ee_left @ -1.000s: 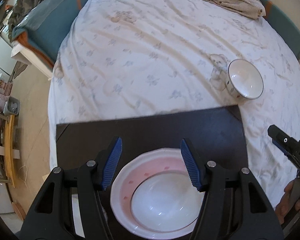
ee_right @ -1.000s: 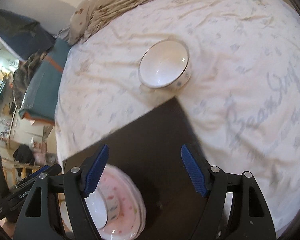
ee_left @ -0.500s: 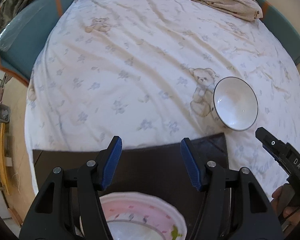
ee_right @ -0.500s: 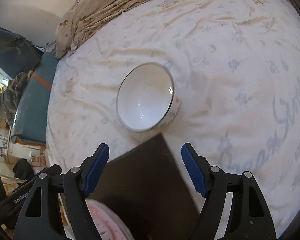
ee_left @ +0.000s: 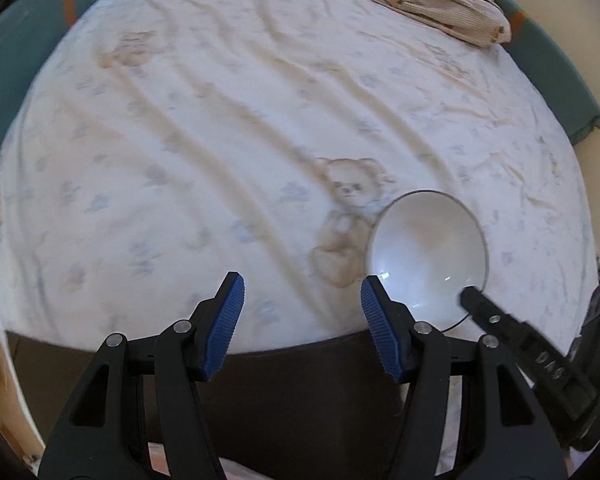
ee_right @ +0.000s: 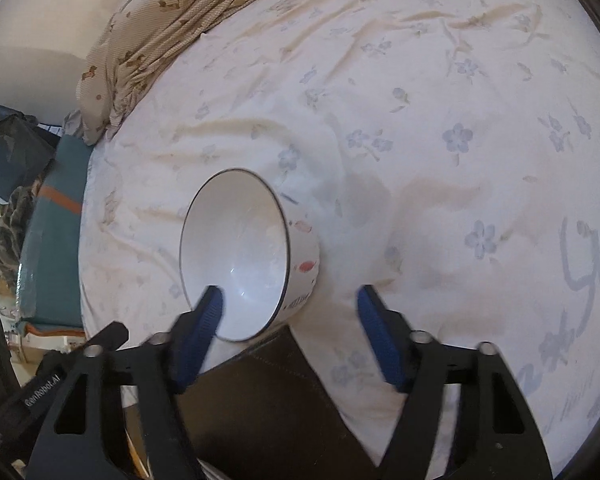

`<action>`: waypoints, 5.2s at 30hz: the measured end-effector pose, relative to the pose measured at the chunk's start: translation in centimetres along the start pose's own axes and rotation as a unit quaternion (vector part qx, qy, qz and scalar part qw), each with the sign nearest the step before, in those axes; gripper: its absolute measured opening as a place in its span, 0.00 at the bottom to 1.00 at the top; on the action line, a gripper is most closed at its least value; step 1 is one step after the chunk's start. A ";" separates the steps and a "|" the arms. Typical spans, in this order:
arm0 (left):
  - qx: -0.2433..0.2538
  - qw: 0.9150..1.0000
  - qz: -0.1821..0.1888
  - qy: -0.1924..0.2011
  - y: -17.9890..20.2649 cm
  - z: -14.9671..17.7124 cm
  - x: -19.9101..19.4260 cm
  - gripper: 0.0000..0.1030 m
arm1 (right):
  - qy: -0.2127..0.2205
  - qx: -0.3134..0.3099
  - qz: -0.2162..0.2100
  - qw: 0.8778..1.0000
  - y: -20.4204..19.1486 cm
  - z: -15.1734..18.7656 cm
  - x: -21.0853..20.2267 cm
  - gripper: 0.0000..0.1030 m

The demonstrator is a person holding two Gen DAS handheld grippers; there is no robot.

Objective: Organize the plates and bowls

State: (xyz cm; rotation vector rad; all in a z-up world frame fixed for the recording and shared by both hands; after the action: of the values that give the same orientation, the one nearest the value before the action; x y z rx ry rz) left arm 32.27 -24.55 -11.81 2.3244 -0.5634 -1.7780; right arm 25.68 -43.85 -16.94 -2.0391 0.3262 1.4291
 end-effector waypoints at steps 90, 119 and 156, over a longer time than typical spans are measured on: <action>0.046 0.994 -0.042 -0.085 0.7 8.1 -5.3 0.07 | -0.044 -0.166 0.022 0.985 -5.0 7.3 -7.5 0.14; 0.019 0.996 -0.051 -0.074 -7.7 18.5 -16.1 0.07 | -0.055 -0.296 0.000 0.954 -12.0 21.5 -13.3 0.14; 0.001 0.991 -0.066 -0.117 -10.9 19.9 -11.8 0.07 | -0.116 -0.324 0.055 0.937 -12.1 25.2 -8.1 0.14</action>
State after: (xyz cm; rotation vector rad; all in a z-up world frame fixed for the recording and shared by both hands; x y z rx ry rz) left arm 12.78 -7.98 -10.62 2.2163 -0.4518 -2.1293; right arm 9.83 -20.24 -10.97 -2.3335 -0.1654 2.0210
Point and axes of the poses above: each gripper's, at about its wrist camera, not at the fingertips, and x roughly the way its jaws point, y to its right, z to its underside, the point moved 3 cm from there along x, roughly the way its jaws point, and after that the axes turned 11 degrees about z, right-handed, at the moved point
